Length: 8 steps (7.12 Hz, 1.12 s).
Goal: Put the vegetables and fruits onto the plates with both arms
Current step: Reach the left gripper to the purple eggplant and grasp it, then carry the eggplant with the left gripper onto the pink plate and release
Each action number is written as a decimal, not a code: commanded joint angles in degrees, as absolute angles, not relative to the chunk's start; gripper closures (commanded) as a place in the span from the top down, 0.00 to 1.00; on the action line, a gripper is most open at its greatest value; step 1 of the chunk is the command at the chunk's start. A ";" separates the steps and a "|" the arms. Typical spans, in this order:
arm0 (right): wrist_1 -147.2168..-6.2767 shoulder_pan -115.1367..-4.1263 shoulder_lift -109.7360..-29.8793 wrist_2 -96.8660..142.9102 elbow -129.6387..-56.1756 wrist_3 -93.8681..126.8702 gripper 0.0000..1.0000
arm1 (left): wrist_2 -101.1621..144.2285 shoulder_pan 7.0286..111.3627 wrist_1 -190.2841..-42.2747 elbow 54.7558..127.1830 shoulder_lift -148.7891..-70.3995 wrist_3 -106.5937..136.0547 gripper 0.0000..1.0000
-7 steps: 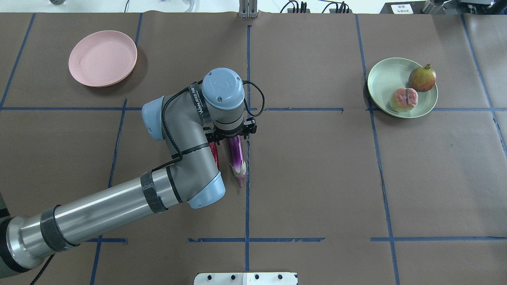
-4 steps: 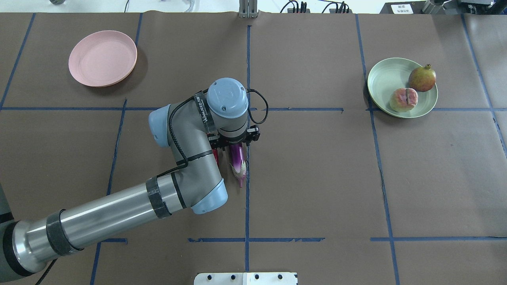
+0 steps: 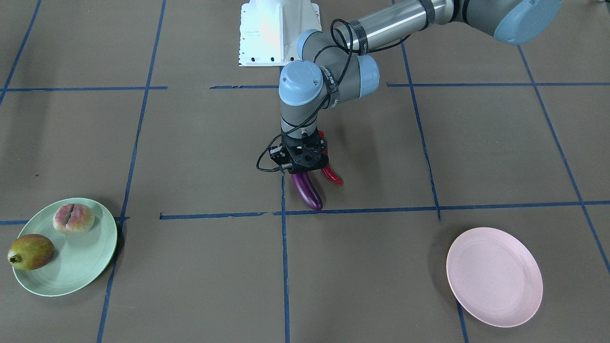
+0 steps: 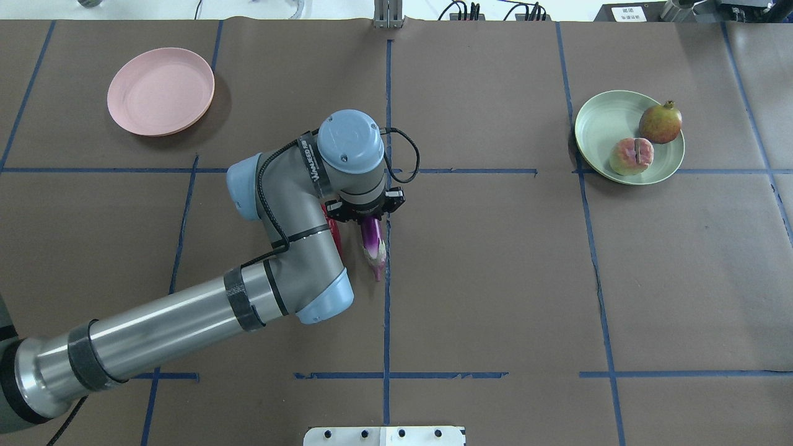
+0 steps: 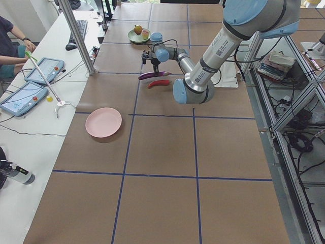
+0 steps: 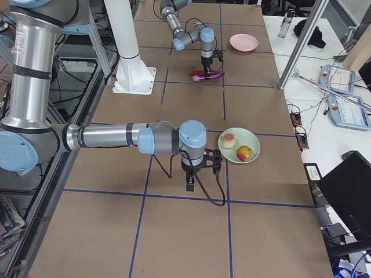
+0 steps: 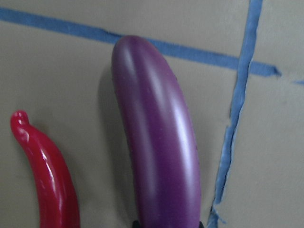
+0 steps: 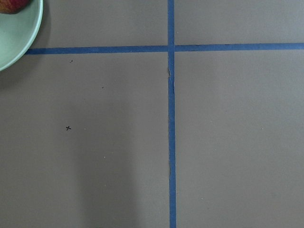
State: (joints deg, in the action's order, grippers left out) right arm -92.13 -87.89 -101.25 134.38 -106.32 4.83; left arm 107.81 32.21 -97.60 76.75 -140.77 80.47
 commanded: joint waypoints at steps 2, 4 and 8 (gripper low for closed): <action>-92.20 -87.63 -101.25 134.30 -106.26 4.83 1.00 | 113.18 47.22 -97.03 77.70 -136.17 65.91 0.00; -92.20 -87.54 -101.34 134.47 -106.26 4.83 1.00 | 114.70 57.53 -98.08 65.37 -135.53 46.67 0.00; -92.20 -87.10 -101.34 134.39 -106.35 4.83 1.00 | 114.52 58.89 -116.19 47.81 -136.23 43.51 0.48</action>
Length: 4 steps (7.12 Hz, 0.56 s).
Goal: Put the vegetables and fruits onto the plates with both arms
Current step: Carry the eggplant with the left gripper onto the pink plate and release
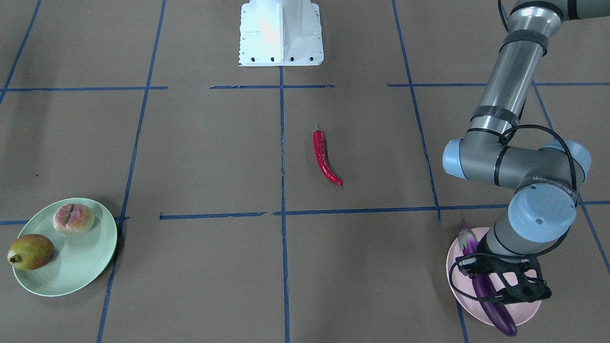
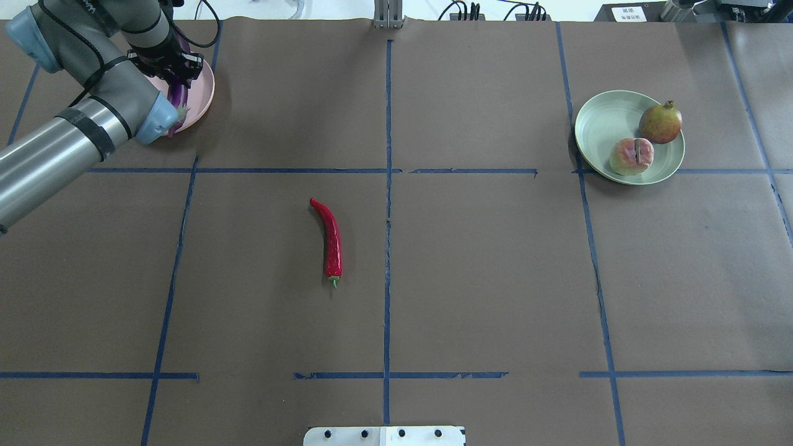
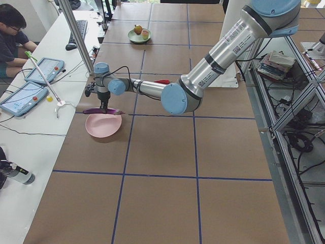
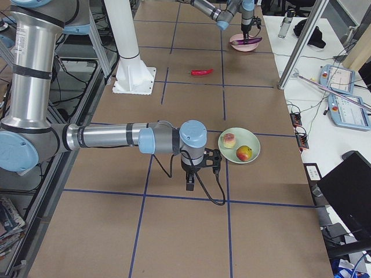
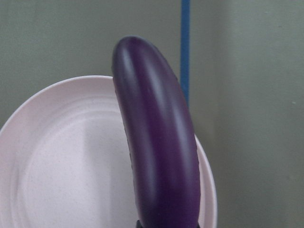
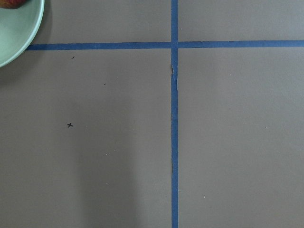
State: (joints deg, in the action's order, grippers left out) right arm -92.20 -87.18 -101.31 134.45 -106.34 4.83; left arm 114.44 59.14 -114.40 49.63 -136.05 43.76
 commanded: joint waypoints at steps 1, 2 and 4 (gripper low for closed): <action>-92.11 -87.01 -101.34 134.38 -106.35 4.83 1.00 | 114.70 58.80 -116.19 48.07 -136.32 43.51 0.99; -92.11 -87.01 -101.25 134.38 -106.35 4.83 1.00 | 115.31 59.41 -115.84 48.69 -136.84 43.42 1.00; -92.11 -87.01 -101.25 134.38 -106.35 4.83 1.00 | 123.97 63.61 -112.62 53.49 -136.67 43.42 1.00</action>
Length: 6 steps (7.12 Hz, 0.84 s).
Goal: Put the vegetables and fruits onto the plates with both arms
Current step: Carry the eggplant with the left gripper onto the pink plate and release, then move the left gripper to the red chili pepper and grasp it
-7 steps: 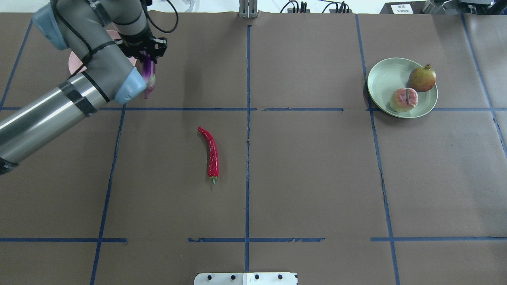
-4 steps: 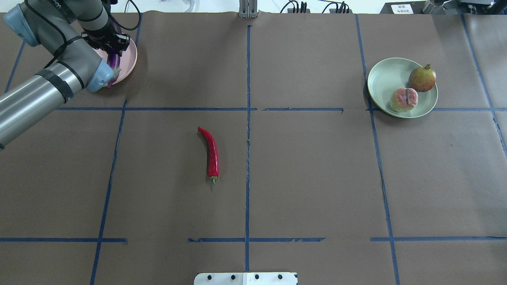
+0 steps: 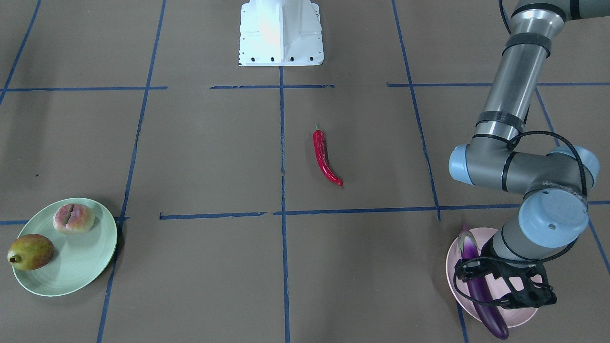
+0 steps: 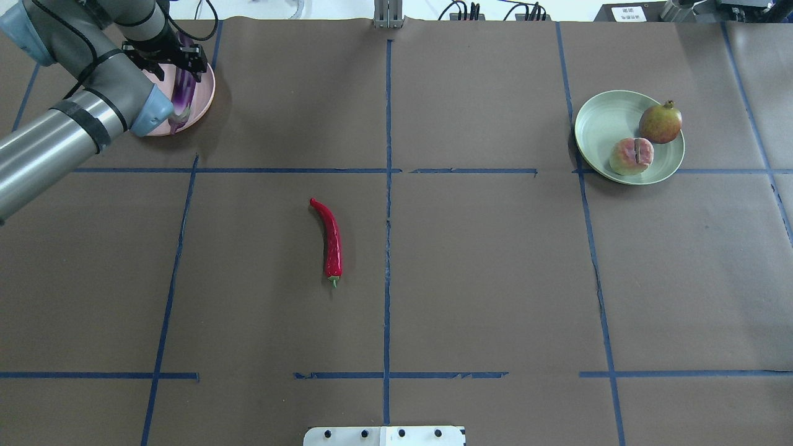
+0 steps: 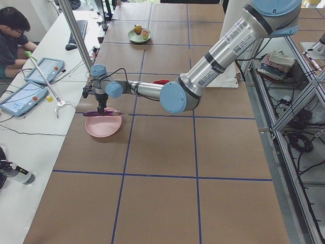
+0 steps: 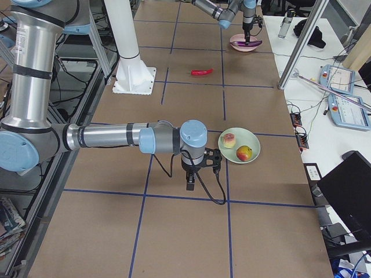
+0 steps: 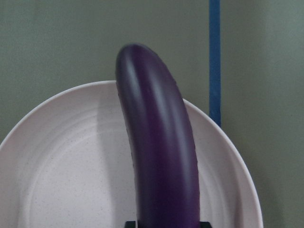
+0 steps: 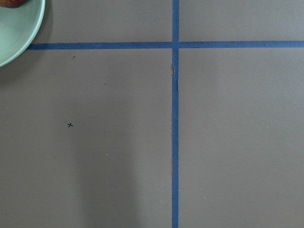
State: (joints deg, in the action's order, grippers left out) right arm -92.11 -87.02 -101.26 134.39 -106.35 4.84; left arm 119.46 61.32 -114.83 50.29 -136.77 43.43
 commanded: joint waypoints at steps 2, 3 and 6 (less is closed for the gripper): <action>-92.11 -86.92 -101.25 134.38 -106.35 4.83 1.00 | 123.66 63.02 -98.69 66.63 -136.58 45.51 1.00; -92.11 -86.92 -101.25 134.38 -106.26 4.83 1.00 | 123.58 59.19 -94.79 74.19 -135.36 51.01 1.00; -92.20 -86.92 -101.25 134.30 -106.17 4.83 1.00 | 111.76 37.86 -93.34 85.51 -134.56 74.04 1.00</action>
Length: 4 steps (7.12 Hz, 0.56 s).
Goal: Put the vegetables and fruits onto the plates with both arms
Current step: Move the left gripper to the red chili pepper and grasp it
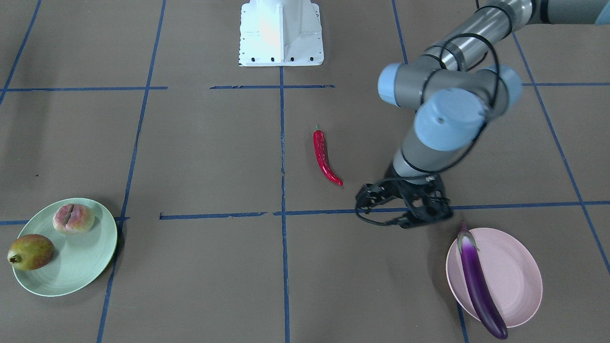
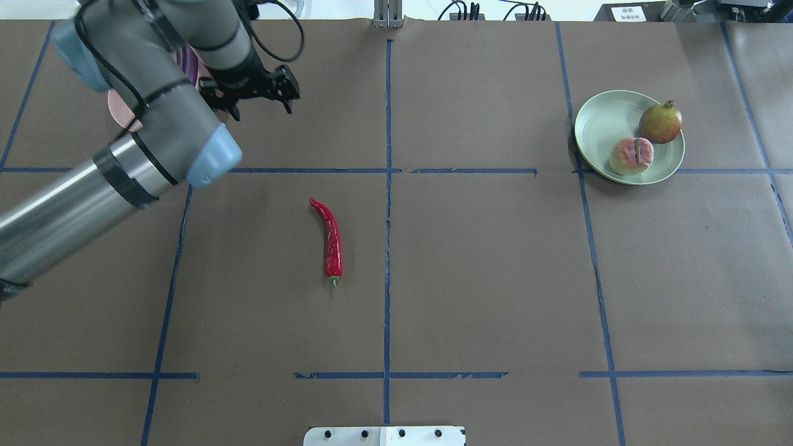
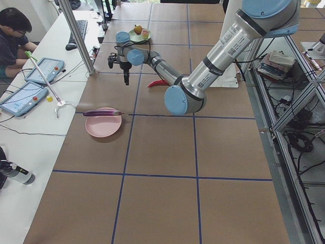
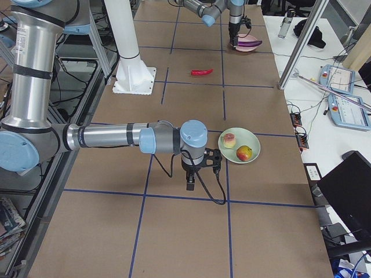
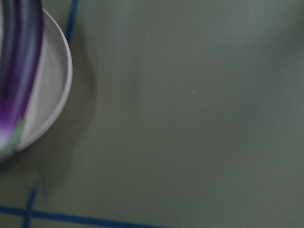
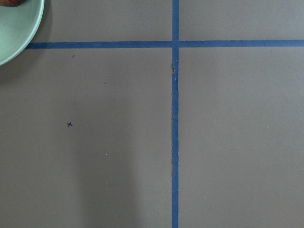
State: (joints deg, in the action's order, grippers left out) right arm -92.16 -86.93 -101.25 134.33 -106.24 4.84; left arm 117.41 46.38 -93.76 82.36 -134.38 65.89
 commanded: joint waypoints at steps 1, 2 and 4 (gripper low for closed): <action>-92.20 -86.92 -101.25 134.30 -106.26 4.83 1.00 | 107.79 32.49 -93.34 85.43 -135.34 75.74 1.00; -92.20 -86.92 -101.25 134.30 -106.17 4.83 1.00 | 104.36 28.69 -93.34 85.34 -135.09 75.85 1.00; -92.20 -86.92 -101.25 134.30 -106.17 4.83 1.00 | 103.62 26.98 -93.34 85.52 -134.65 75.94 1.00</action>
